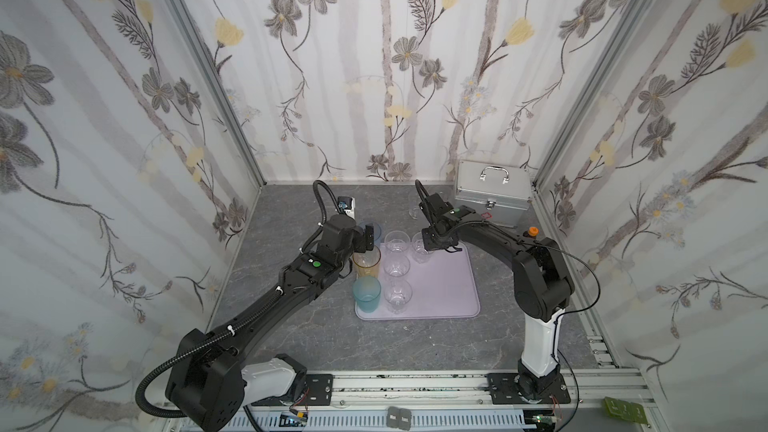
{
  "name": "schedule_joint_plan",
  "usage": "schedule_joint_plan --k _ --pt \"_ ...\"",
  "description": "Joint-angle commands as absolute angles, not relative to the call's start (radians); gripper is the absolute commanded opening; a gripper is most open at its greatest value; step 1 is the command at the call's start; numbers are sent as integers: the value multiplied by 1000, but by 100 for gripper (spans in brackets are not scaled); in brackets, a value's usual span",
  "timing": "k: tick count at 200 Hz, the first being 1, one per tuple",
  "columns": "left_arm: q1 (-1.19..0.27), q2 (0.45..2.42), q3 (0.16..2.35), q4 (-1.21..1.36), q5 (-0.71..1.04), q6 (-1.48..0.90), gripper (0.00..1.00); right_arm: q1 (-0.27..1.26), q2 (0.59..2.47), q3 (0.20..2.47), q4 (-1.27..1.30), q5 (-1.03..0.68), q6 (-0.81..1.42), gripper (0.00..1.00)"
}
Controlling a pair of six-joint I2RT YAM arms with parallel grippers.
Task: Place the glasses into the tray
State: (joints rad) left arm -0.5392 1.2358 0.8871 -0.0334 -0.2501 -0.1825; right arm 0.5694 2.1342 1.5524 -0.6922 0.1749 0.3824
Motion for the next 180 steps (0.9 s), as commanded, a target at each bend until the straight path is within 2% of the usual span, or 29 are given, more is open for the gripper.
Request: schedule_joint_plan --k 1,64,113,143,180 --pt "-535 1236 882 -3 -255 -173 90 570 2143 1562 -698 171 373 14" --pt "-520 1233 877 5 -249 -180 90 569 2121 1570 -678 119 394 30" --pt "-512 1204 872 6 -257 -194 90 516 1975 1541 -652 -26 391 51" --pt "-526 1199 895 6 -266 -225 88 419 1886 1503 -599 -49 427 53" --pt "-643 1243 948 6 -301 -244 88 290 1827 1396 -468 -42 531 53"
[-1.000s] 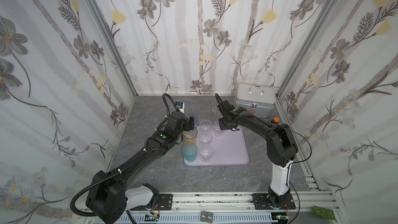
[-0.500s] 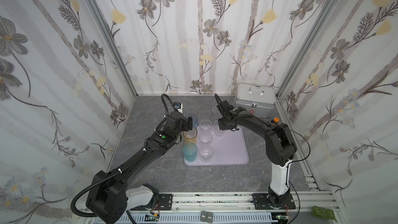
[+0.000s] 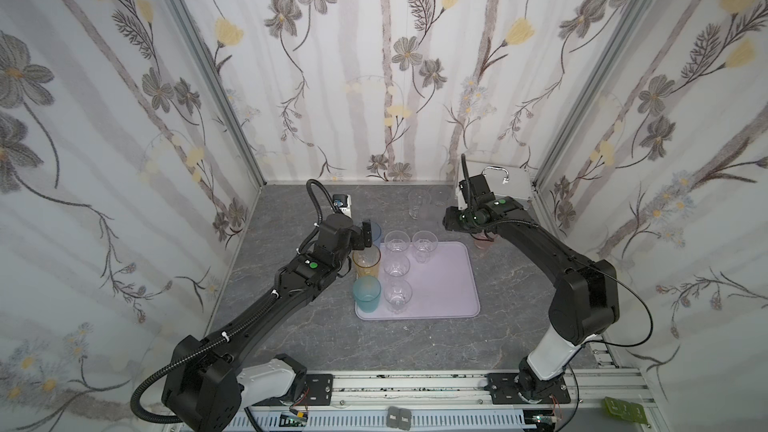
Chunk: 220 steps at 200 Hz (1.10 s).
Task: Place the glasses into the tray
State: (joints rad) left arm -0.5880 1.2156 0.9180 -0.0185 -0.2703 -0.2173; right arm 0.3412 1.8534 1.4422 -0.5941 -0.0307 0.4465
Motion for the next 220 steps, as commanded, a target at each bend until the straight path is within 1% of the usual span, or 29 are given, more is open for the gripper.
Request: schedule_joint_plan --k 1,22,44,87,104,125,165,192,220 --pt "-647 1245 949 6 -301 -245 88 287 1827 1394 -463 -41 534 53" --pt "-705 1315 987 8 -302 -249 88 259 1826 1372 -392 -43 587 53" --pt "-743 1385 1031 6 -286 -238 88 261 1881 1413 -365 -57 611 53" --pt "-752 1469 1102 6 -268 -218 89 325 2008 1549 -383 -39 606 52" --pt "-750 1479 1112 5 -271 -217 89 345 2048 1588 -387 -2 598 52" --pt "-749 1471 1112 5 -296 -208 90 378 2114 1688 -426 110 534 53" --pt "-727 1415 1089 3 -358 -183 90 375 2227 1868 -441 277 435 53" --pt "-672 1356 1048 2 -386 -174 91 375 2328 1978 -460 304 382 50" --pt "-585 1270 991 2 -391 -174 91 386 2404 2058 -456 242 345 48"
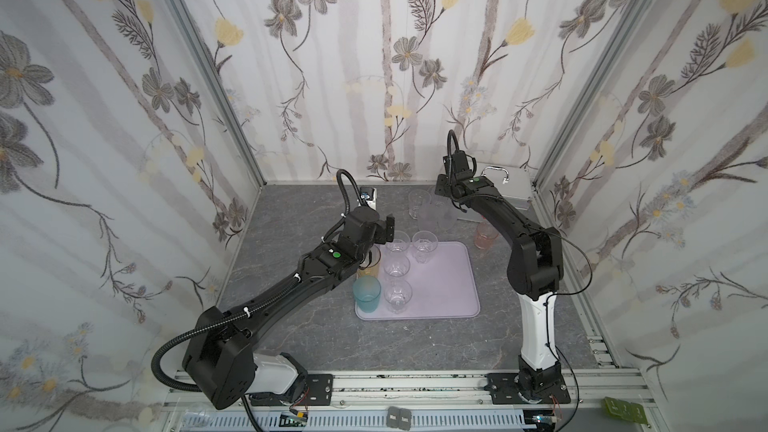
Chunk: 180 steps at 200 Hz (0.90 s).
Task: Place the glasses into the tray
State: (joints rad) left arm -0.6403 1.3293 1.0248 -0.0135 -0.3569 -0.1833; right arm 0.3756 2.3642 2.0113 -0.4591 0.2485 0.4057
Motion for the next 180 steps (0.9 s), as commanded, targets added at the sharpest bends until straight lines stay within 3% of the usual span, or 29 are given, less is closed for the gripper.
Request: schedule_joint_plan --k 1,33,65,81,180 --pt "-582 1268 989 2 -392 -174 91 387 2405 2062 -456 241 344 48" --pt "-455 1188 918 3 -349 -201 92 403 2483 2160 -460 239 313 47" --pt "-390 1164 873 3 -316 -212 92 409 2538 2229 -472 204 314 32" --pt "-377 1168 861 5 -310 -212 92 421 2547 2238 -465 190 309 30" --pt "-350 1188 839 12 -282 -222 92 482 2626 2301 -486 156 274 44"
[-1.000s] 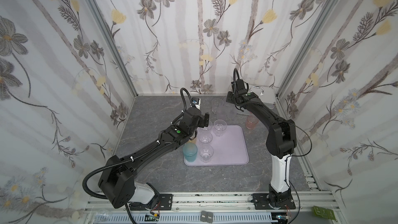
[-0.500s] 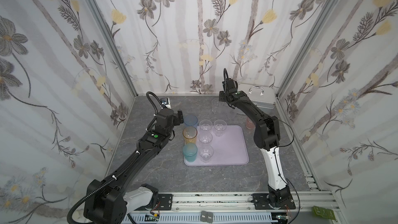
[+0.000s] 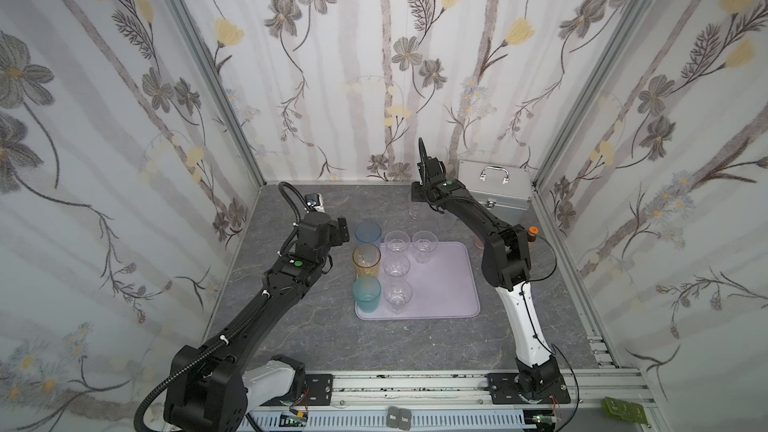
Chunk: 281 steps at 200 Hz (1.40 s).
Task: Place the glasses into the tray
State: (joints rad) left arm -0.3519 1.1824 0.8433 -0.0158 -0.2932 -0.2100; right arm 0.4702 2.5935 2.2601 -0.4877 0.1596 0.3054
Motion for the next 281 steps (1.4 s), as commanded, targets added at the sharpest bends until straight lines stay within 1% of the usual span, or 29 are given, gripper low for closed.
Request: schedule_joint_plan --k 1,48,89,115,145,155,181,203,228,253,269,281 --pt "-351 1188 839 13 -282 -222 92 482 2628 2303 -487 158 273 44" --pt "-347 1200 839 18 -267 -230 92 499 2674 2341 -495 183 235 45" --pt "-347 1206 843 21 -253 -235 92 505 2705 2372 -502 209 190 37" --pt "-347 1204 845 22 -253 -237 92 505 2733 2390 -521 197 175 36" --pt "-347 1197 838 23 -257 -235 92 508 2728 2399 -528 209 172 27" --pt "-346 1195 838 22 -258 -233 92 509 2719 2399 -525 206 172 23" --pt "-346 1187 836 21 -253 -238 92 523 2685 2399 -514 182 156 14" --pt "-347 1173 833 21 -250 -244 92 543 2642 2396 -506 165 133 9" --pt "-346 1150 830 20 -257 -248 91 568 2589 2393 -503 174 121 7" --pt "-355 1113 840 9 -288 -252 88 582 2527 2388 -518 161 134 6" --pt "-398 1095 873 -18 -357 -235 87 587 2478 2383 -552 152 162 5" --pt "-452 1094 904 -36 -411 -223 87 593 2425 2340 -563 148 185 5"
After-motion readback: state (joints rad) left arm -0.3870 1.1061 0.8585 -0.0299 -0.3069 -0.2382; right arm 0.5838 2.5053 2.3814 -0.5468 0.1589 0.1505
